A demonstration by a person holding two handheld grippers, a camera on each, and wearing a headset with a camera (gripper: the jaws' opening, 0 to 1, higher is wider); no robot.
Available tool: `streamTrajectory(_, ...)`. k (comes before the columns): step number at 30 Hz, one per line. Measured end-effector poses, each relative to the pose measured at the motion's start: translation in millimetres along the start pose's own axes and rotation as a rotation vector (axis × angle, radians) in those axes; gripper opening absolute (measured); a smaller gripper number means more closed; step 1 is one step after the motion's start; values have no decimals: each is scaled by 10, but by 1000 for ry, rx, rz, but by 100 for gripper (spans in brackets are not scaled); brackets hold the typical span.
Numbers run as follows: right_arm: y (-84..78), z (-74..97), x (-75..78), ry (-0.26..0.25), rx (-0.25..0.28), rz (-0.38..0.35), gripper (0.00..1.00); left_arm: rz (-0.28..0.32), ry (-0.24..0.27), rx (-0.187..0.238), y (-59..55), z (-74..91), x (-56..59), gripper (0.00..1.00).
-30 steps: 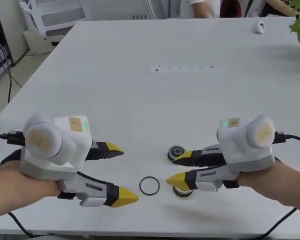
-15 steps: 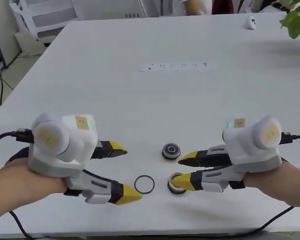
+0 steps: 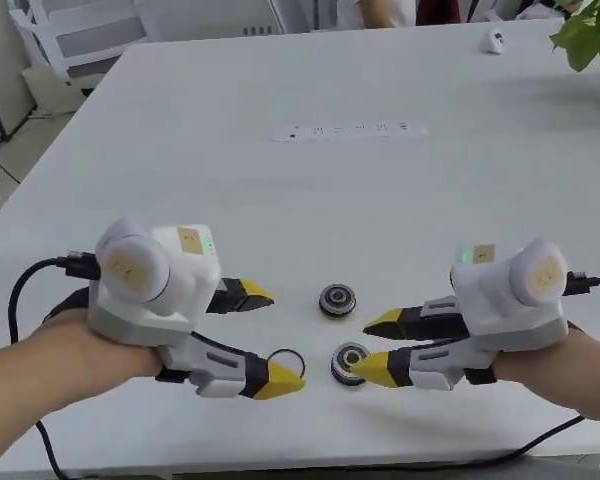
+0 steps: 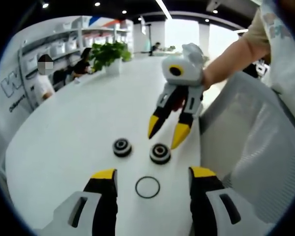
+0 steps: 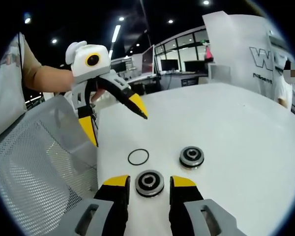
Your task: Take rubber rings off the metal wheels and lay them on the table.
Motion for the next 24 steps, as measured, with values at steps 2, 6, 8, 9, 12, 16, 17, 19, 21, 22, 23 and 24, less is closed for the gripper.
streamTrajectory(2,-30,2,5,-3,-5,-2,28,-3,-6,-7,-2,-24,-4,59)
streamTrajectory(6,-69,12,6,-7,-10,-8,28,-5,-15,-19,-16,-65,-17,58)
streamTrajectory(8,-85,15,2,-7,-12,-8,28,-10,-17,-21,-7,-78,-15,57)
streamTrajectory(9,-94,16,1,-8,-14,-8,28,-12,-18,-20,-5,-88,-18,56)
streamTrajectory(12,-125,16,5,-9,-19,-9,27,-17,-21,-22,-3,-121,-33,54)
streamTrajectory(16,-155,17,10,-12,-24,-13,27,-11,-30,-30,-9,-173,-45,54)
streamTrajectory(17,-167,15,11,-12,-26,-13,27,-11,-34,-32,-11,-189,-45,53)
streamTrajectory(19,-186,11,11,-12,-29,-14,26,-9,-38,-34,-12,-214,-50,53)
streamTrajectory(21,-203,8,9,-11,-32,-16,26,-4,-43,-37,-24,-246,-62,52)
streamTrajectory(22,-213,6,11,-11,-33,-16,26,-1,-44,-39,-30,-257,-66,52)
streamTrajectory(23,-218,4,12,-12,-33,-17,26,1,-46,-40,-37,-274,-75,52)
streamTrajectory(24,-219,2,8,-11,-33,-19,26,4,-48,-41,-40,-285,-77,51)
Point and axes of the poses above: the centre of the closed fingertips' face, and the gripper's own axes: z roughly backward along the fingers, x roughly to its right, y roughly out of its top, the point moved 5 cm from there along z, roughly backward along the fingers, and after that the axes turned 14 degrees about -y, right-handed, at the moved point
